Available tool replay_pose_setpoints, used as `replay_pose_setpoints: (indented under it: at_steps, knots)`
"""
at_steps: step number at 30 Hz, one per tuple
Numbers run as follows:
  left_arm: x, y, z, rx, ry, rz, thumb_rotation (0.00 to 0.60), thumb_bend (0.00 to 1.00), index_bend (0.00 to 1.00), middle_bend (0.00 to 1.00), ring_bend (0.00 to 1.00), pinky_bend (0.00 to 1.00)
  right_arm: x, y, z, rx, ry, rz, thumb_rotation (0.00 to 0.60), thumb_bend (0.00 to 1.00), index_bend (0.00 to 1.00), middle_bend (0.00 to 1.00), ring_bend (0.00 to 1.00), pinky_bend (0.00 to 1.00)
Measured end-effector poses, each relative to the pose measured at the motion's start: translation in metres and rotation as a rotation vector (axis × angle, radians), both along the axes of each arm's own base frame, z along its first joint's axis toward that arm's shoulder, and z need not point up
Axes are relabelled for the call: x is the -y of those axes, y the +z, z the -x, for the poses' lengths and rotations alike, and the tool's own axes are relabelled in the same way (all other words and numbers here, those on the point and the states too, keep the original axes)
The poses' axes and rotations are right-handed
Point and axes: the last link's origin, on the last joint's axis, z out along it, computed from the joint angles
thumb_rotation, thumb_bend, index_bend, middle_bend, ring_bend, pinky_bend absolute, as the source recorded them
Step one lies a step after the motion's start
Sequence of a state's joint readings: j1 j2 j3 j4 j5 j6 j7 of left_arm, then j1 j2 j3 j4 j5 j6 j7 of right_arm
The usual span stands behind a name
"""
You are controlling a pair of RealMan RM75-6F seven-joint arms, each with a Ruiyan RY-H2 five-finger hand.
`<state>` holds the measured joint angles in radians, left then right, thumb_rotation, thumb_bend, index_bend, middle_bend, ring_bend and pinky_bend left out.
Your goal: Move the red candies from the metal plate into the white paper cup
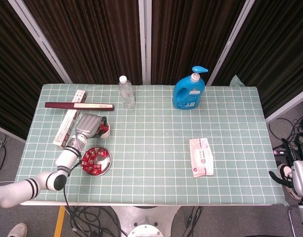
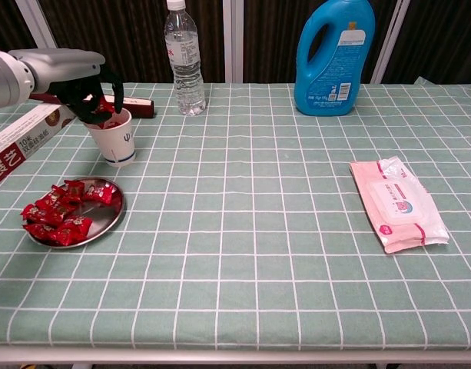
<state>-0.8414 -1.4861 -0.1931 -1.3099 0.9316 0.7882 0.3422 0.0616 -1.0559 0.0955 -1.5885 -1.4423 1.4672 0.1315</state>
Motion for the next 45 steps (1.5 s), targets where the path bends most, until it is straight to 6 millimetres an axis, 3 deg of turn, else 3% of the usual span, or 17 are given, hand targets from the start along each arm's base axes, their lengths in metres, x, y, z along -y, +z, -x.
replay_pose_setpoints:
  at_steps: [11, 18, 24, 29, 33, 38, 45]
  knots:
    - [0.002, 0.001, -0.003, -0.011, -0.017, 0.003, 0.600, 0.39, 0.36, 0.88, 0.93, 1.00, 0.000, 0.000, -0.001, 0.002, 0.005, 0.000, 0.600, 0.08, 0.02, 0.22, 0.04, 0.42]
    - [-0.002, 0.001, -0.001, -0.012, -0.007, -0.011, 0.600, 0.32, 0.34, 0.88, 0.93, 1.00, 0.000, 0.001, 0.000, 0.004, 0.002, 0.004, 0.600, 0.08, 0.02, 0.23, 0.04, 0.42]
    - [0.004, 0.014, -0.002, 0.045, -0.015, -0.062, 0.600, 0.31, 0.34, 0.88, 0.93, 1.00, 0.000, 0.002, 0.001, 0.007, 0.006, 0.006, 0.600, 0.08, 0.02, 0.23, 0.04, 0.42]
    - [0.027, 0.039, 0.011, 0.080, -0.059, -0.133, 0.600, 0.31, 0.40, 0.89, 0.93, 1.00, 0.001, 0.001, 0.001, 0.005, 0.007, 0.002, 0.600, 0.08, 0.02, 0.23, 0.04, 0.42]
    - [0.059, 0.047, 0.037, 0.044, -0.070, -0.128, 0.600, 0.31, 0.50, 0.89, 0.93, 1.00, 0.003, -0.001, 0.000, 0.005, 0.015, -0.009, 0.600, 0.08, 0.02, 0.23, 0.04, 0.42]
    - [0.095, 0.034, 0.066, -0.050, -0.043, -0.040, 0.600, 0.31, 0.50, 0.89, 0.93, 1.00, 0.004, -0.003, -0.003, 0.003, 0.029, -0.017, 0.600, 0.08, 0.02, 0.23, 0.04, 0.42]
    - [0.113, 0.006, 0.080, -0.116, -0.041, 0.056, 0.600, 0.28, 0.49, 0.89, 0.93, 1.00, 0.004, -0.004, -0.005, 0.002, 0.034, -0.020, 0.600, 0.08, 0.02, 0.23, 0.04, 0.42]
